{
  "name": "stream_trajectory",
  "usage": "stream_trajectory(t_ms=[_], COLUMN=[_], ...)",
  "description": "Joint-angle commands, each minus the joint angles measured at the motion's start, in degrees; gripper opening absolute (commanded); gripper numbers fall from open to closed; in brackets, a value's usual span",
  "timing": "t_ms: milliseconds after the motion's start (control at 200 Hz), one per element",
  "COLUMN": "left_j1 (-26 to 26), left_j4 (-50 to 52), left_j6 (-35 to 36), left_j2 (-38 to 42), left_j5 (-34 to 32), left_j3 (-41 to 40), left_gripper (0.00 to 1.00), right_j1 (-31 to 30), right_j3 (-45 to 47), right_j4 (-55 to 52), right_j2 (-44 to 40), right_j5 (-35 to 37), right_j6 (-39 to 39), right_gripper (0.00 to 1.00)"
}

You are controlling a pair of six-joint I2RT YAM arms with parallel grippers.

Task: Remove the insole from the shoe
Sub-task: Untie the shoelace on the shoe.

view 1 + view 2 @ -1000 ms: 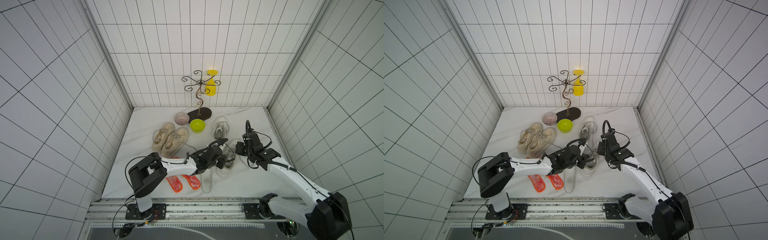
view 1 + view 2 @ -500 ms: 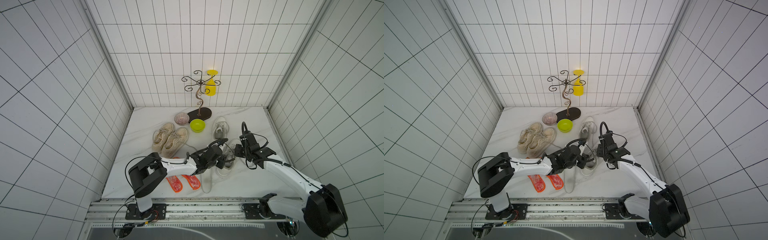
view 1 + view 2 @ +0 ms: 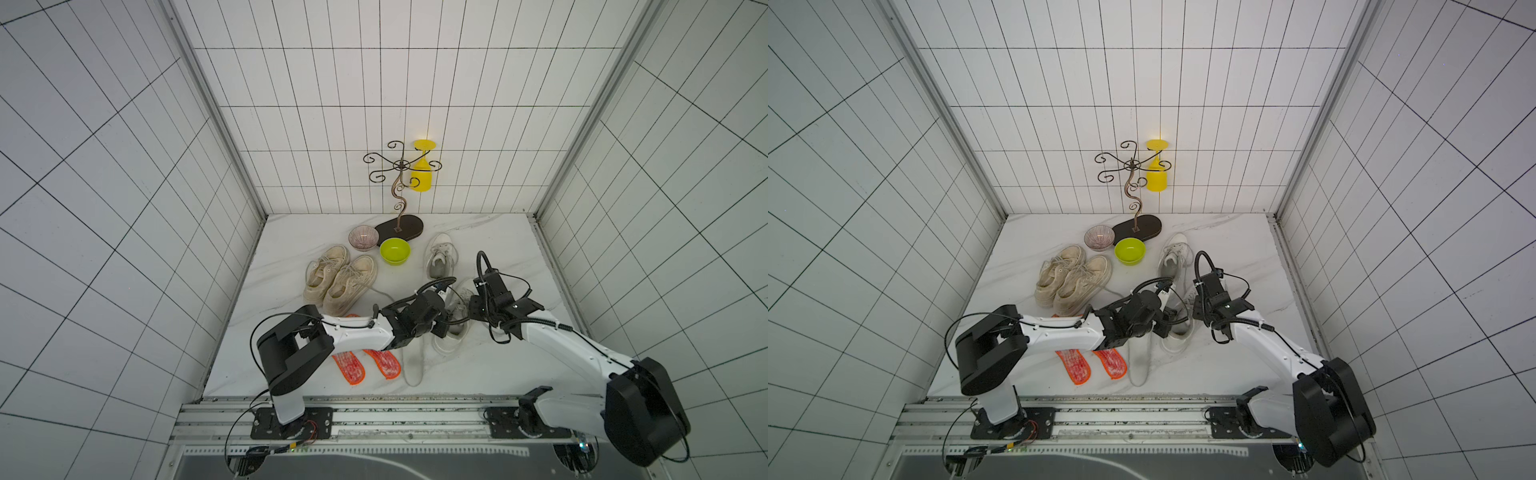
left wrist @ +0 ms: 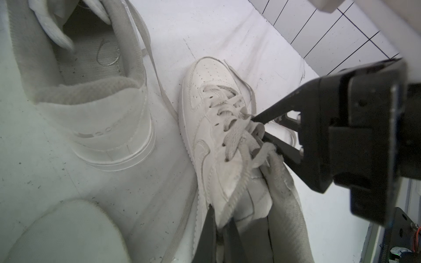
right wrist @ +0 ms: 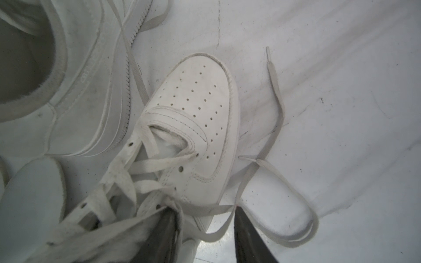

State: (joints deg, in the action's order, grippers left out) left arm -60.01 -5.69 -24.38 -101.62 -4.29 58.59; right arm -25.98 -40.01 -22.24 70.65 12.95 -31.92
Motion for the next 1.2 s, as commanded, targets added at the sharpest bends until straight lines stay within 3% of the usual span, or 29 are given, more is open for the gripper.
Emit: stream_trajectory(t_ms=[0,100,260,510,565,730,935,1194], left_j1=[-0.28,-0.28,-0.35,-0.37,-0.37,-0.37,-0.37,-0.37], left_j4=[-4.61,-4.83,-5.45,-5.73,-5.68,-5.69,-5.64,-5.54], left_j6=[0.84,0.85,0.57,0.48,0.51,0.59,0.66,0.78], left_j2=[2.57,3.12,3.81,3.98,3.91,3.43,3.11,3.03], left_j5=[-0.26,-0.44,-0.19,0.08,0.08,0.03,-0.1,-0.09], left_j3=[0.83,0.52,-0.05,-0.14,-0.14,0.02,0.11,0.3], left_gripper=[0.0,0.0,0.0,0.0,0.0,0.0,0.0,0.0], right_j1=[-0.65,0.87,7.78,12.67,13.12,12.09,6.03,4.01], right_j3=[2.98,2.46,2.45,-0.53,-1.23,-3.38,-1.95,0.02], right_j4=[-0.17,0.32,5.9,7.65,7.37,1.81,-3.71,-4.23], right_j2=[3.06,6.33,5.9,3.74,2.32,-2.42,-3.7,-5.27], right_j5=[2.72,7.31,8.85,11.7,9.43,-2.6,-6.86,-6.41], right_j6=[-1.82,-3.58,-2.35,-1.83,-1.22,-0.07,-0.8,-2.09], right_gripper=[0.44,0.44,0.45,0.57,0.58,0.6,0.62,0.59])
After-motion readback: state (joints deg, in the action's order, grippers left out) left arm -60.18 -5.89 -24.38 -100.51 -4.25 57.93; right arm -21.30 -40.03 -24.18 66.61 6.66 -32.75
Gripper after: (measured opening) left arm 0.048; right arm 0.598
